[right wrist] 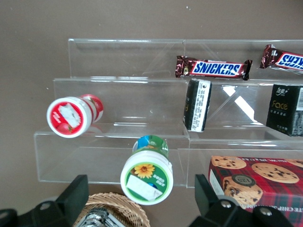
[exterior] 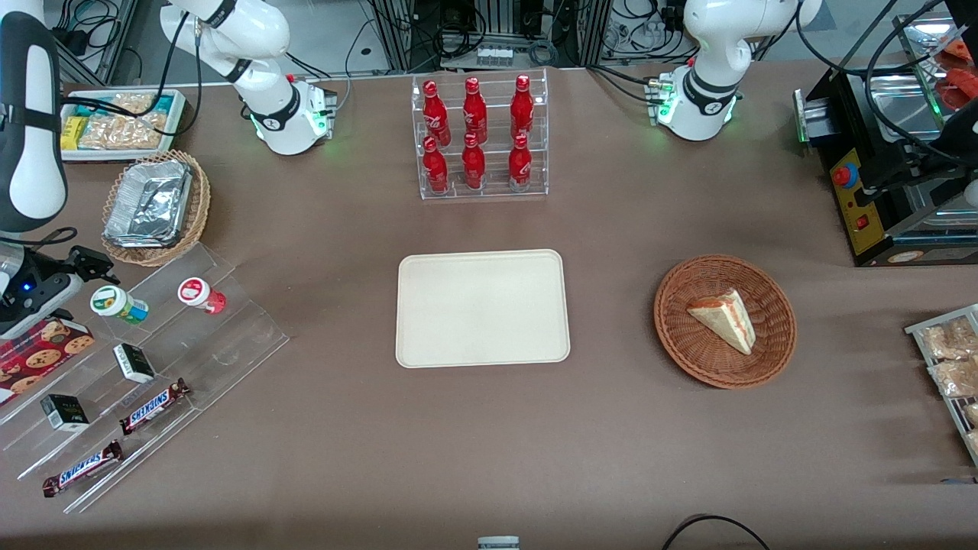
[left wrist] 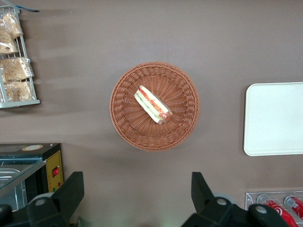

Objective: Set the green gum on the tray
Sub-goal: 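Close the right gripper around the green-labelled gum bottle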

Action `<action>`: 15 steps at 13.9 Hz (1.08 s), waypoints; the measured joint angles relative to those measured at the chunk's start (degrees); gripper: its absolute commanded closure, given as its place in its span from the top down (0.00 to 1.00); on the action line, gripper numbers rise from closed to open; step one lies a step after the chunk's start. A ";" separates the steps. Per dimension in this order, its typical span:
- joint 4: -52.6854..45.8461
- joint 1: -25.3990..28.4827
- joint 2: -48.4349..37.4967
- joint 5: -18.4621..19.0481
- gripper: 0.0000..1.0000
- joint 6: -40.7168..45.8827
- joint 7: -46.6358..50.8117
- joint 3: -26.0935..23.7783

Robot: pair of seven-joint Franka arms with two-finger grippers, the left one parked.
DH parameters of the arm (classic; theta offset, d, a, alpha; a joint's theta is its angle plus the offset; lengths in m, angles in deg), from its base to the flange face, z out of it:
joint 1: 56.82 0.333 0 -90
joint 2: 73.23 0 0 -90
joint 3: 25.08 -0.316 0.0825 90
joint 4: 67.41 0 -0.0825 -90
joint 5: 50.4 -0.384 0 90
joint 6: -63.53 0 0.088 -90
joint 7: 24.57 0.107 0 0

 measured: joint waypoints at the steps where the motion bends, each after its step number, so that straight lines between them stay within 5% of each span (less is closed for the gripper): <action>1: 0.87 -0.21 -0.01 0.00 1.00 -1.06 -0.31 0.00; 7: 5.75 -0.92 -0.05 0.00 0.98 -6.86 -2.04 0.00; 9: 6.98 -1.00 -0.05 0.00 0.19 -8.37 -2.26 0.00; 10: 7.15 -1.00 -0.05 0.00 0.00 -8.52 -2.32 0.00; 15: 7.15 -0.99 -0.36 0.00 0.00 -8.42 -2.36 -0.06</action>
